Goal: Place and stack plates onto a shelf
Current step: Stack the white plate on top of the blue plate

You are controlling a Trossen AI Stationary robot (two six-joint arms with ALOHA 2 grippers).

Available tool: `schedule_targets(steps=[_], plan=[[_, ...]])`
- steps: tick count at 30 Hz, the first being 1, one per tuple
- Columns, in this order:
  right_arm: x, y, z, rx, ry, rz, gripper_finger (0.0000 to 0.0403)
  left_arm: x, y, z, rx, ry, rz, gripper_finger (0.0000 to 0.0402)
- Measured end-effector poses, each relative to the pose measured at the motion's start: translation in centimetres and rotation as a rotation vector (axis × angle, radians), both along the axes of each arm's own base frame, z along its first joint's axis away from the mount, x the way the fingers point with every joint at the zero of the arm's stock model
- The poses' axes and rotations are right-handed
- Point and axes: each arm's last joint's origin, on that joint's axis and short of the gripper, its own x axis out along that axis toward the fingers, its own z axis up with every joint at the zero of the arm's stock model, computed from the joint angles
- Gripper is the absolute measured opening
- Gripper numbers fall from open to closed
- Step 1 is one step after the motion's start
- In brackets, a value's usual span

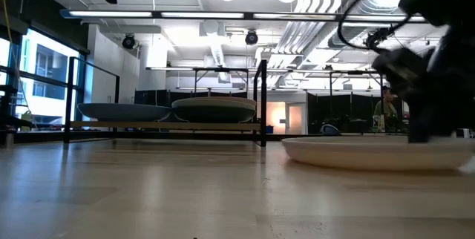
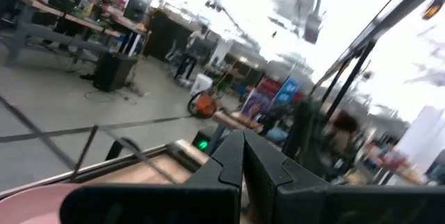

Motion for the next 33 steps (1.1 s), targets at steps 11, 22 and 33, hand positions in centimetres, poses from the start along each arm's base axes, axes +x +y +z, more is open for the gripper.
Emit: schedule_targets(steps=[11, 22, 33], plan=[[5.6, -0.9, 8.2, -0.102, -0.207, 0.190, 0.0000, -2.4, 0.3, 2.0, 0.079, -0.137, 0.047, 0.0000], [17.0, -5.8, 16.0, -0.410, -0.299, 0.448, 0.0000, -2.8, 0.3, 2.5, 0.086, -0.198, 0.006, 0.0000], [26.5, -13.8, 17.7, -0.576, -0.275, 0.504, 0.0000, -2.7, 0.3, 2.5, 0.090, -0.197, -0.002, 0.0000]])
